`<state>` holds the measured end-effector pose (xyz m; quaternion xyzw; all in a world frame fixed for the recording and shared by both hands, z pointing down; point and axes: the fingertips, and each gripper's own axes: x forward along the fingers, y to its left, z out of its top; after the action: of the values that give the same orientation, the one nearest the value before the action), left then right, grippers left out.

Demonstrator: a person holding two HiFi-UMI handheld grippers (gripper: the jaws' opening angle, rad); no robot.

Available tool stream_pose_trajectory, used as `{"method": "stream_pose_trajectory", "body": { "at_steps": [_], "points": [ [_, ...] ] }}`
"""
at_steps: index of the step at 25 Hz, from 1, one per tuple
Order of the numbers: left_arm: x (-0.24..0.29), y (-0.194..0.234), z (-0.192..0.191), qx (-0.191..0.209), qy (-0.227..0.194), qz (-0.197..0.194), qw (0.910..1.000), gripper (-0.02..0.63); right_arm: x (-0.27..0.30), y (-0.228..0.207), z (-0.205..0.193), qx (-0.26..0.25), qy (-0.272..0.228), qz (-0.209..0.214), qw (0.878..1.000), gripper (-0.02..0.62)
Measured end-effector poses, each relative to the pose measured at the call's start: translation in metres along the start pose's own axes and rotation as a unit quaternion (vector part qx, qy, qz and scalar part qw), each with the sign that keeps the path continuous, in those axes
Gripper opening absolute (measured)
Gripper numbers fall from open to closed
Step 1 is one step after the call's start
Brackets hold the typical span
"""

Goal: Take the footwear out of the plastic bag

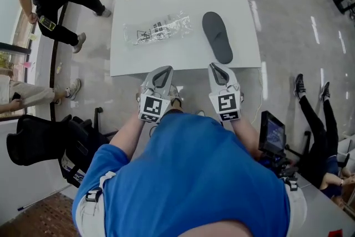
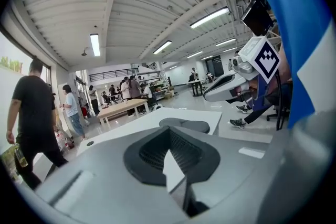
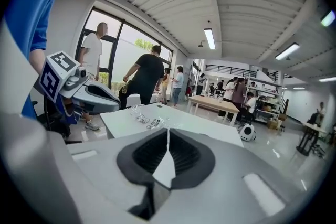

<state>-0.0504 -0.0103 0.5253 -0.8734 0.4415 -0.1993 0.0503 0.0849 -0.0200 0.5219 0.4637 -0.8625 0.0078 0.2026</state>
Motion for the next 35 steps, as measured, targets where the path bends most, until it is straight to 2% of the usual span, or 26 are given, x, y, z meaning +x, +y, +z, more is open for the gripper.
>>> {"method": "stream_pose_trajectory", "body": {
  "at_steps": [6,11,21,31,35],
  "points": [
    [-0.023,-0.065,0.013,0.007,0.004,0.000,1.0000,0.006,-0.054,0.008,-0.017,0.011,-0.013,0.017,1.000,0.005],
    [-0.033,-0.089,0.024,0.014,-0.003,-0.003,0.9999,0.006,-0.085,0.015,-0.023,0.018,-0.015,0.022,0.999,0.003],
    [-0.041,-0.110,0.043,0.012,-0.040,-0.007,0.9991,0.006,-0.119,0.027,-0.029,0.020,0.002,0.004,1.000,0.003],
    [-0.077,-0.105,0.028,-0.003,-0.053,0.000,0.9986,0.007,-0.119,0.066,-0.024,0.050,-0.002,0.007,0.999,0.003],
    [-0.081,-0.099,0.031,-0.008,-0.055,0.003,0.9985,0.006,-0.119,0.067,-0.018,0.054,0.001,0.004,0.999,0.003]
  ]
}}
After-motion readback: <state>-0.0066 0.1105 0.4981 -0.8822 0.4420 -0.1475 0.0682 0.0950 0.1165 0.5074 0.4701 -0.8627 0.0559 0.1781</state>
